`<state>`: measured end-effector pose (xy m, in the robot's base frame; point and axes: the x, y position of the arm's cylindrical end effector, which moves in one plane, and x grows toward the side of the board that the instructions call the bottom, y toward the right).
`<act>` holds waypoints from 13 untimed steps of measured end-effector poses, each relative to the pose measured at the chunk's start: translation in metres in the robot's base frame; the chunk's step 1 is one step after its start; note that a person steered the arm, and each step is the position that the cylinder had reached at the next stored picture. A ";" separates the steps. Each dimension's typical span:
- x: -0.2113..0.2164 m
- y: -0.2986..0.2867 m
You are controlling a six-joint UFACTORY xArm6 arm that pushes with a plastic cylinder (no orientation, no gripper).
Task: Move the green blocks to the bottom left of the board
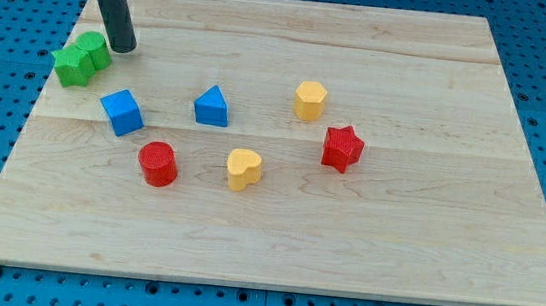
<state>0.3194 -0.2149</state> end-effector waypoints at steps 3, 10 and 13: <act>-0.018 -0.033; 0.144 -0.064; 0.121 -0.040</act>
<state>0.4405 -0.2554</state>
